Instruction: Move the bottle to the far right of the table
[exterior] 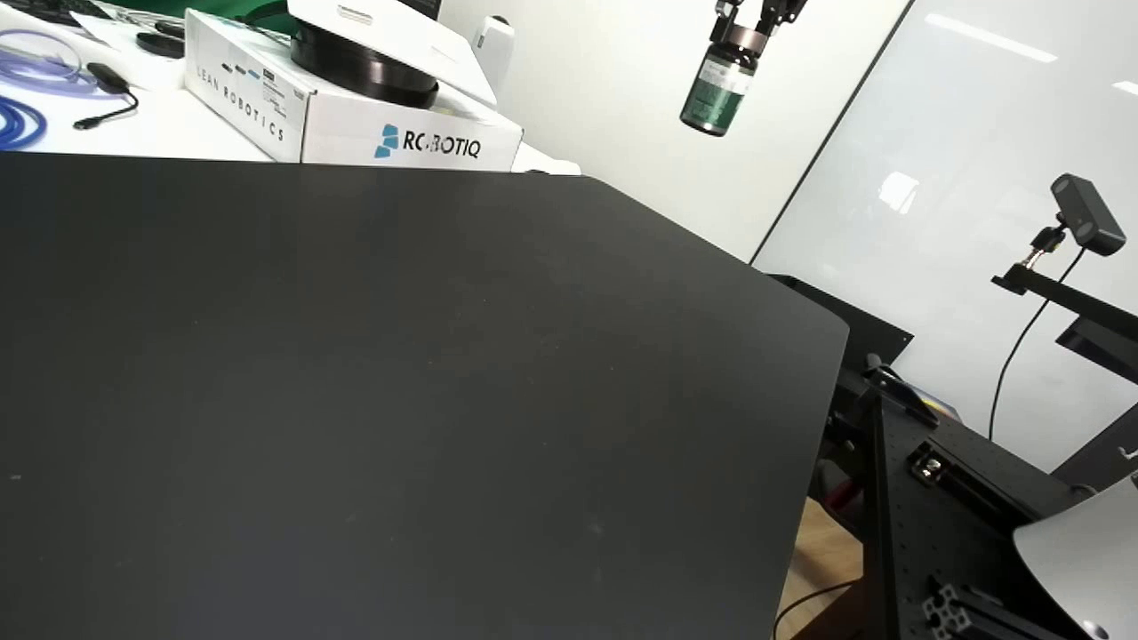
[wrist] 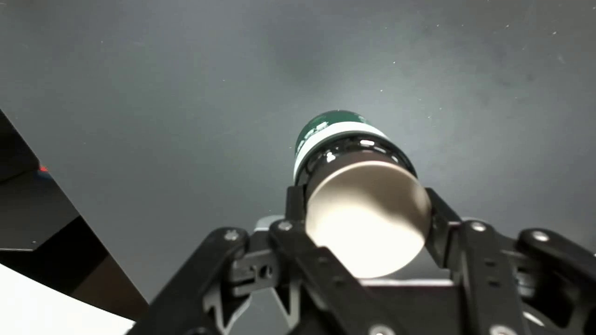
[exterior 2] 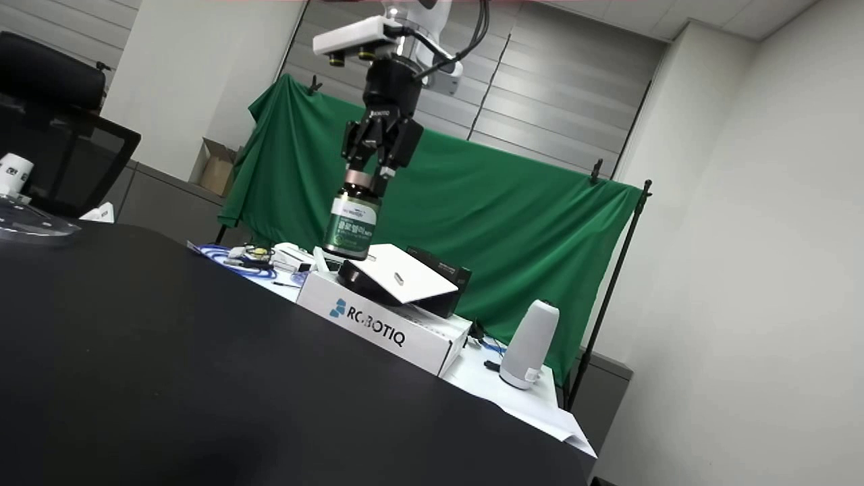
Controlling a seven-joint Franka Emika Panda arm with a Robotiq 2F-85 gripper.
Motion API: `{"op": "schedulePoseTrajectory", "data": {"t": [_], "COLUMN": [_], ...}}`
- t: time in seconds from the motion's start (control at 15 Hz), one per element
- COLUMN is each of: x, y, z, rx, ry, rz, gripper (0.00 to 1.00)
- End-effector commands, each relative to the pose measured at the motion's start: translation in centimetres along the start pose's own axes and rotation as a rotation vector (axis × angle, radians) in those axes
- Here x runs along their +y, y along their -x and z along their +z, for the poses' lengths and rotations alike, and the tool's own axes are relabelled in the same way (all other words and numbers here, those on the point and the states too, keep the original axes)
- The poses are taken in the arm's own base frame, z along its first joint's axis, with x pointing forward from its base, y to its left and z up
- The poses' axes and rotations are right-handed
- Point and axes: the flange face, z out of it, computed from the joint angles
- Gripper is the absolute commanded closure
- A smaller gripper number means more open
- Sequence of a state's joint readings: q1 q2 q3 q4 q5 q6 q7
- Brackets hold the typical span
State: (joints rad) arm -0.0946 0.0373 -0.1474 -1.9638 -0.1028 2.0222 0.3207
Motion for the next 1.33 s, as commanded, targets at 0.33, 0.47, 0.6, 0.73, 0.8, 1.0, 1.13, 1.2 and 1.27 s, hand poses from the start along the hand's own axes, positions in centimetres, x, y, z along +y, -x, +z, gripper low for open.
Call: {"op": "schedulePoseTrajectory", "data": {"t": [0.33, 0.47, 0.6, 0.73, 0.8, 1.0, 1.13, 1.2, 1.27], "x": [11.3, 13.5, 15.8, 17.8, 18.7, 19.4, 20.3, 20.4, 20.3], "y": [-0.6, -0.6, -0.5, -0.1, 0.1, -0.1, 0.2, 0.2, 0.2], "z": [3.7, 4.6, 5.3, 5.4, 5.4, 6.0, 6.2, 6.2, 6.2], "rx": [0.034, 0.032, 0.032, 0.031, 0.03, 0.001, -0.02, -0.021, -0.021], "ry": [0.0, 0.003, 0.003, 0.0, 0.001, 0.006, 0.01, 0.01, 0.01], "rz": [0.205, 0.248, 0.289, 0.327, 0.344, 0.34, 0.358, 0.359, 0.359], "gripper": [0.64, 0.64, 0.64, 0.64, 0.64, 0.39, 0.39, 0.39, 0.39]}}
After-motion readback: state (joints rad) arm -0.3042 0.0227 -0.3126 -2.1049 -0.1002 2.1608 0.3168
